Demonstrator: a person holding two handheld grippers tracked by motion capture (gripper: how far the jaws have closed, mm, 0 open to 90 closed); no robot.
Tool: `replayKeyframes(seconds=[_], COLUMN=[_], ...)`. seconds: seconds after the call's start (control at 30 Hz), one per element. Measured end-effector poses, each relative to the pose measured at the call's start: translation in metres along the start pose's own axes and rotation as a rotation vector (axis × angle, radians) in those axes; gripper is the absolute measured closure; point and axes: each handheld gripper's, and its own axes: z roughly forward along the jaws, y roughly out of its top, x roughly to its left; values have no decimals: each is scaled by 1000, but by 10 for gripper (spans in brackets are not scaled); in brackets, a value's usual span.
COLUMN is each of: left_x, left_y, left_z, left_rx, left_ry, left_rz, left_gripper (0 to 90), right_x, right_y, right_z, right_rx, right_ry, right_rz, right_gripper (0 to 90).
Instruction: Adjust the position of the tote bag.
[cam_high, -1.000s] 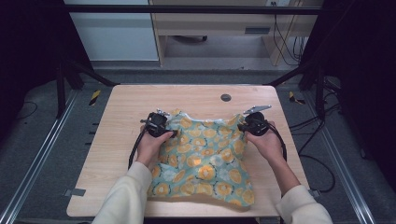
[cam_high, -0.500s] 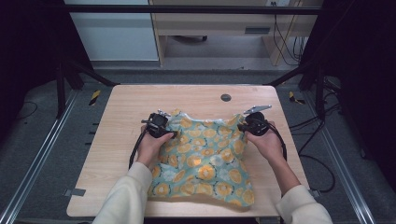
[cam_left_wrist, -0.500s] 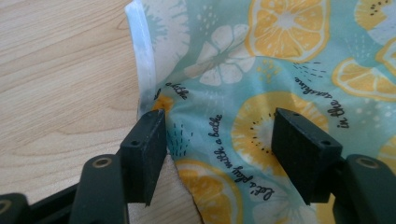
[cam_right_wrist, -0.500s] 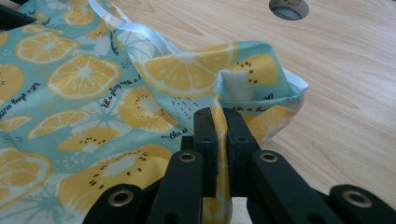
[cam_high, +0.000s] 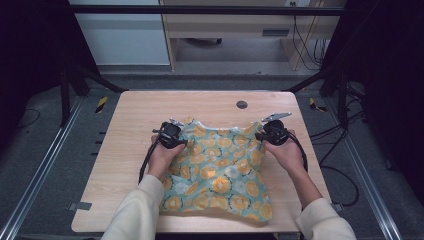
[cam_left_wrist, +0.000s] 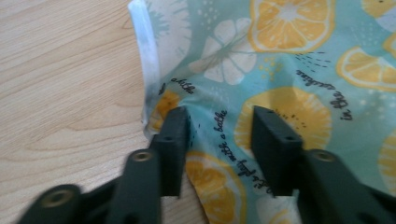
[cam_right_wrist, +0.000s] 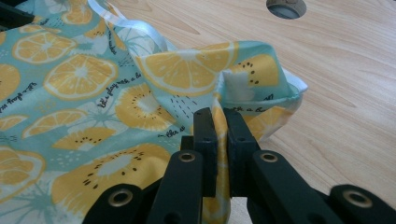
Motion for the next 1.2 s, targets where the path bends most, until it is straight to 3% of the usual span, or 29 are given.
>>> replayKeyframes(seconds=[0.1,0.2,0.3,0.57,0.87,1.2], left_x=[-2,-2,-1,2,3,1], left_y=[-1,-4,-6,-7,4,6], left_z=[-2,-3,-3,-13,-40,-63], left_rx=[-2,-19,-29,-62,-120,-172], left_ry=[0,-5,-18,-28,-12,-7], left_rz=[21,32,25,35,94,115], left_gripper=[687,846,898,900,900,900], right_x=[0,-2,-3,-4,-8,-5], right_y=[0,-1,-1,0,3,8], right_z=[0,0,1,-2,-11,-28], right_rx=[0,0,-2,-20,-58,-106], right_ry=[-3,0,3,11,7,22], right_rz=[-2,1,7,15,12,-5], right_gripper=[855,857,856,860,866,874])
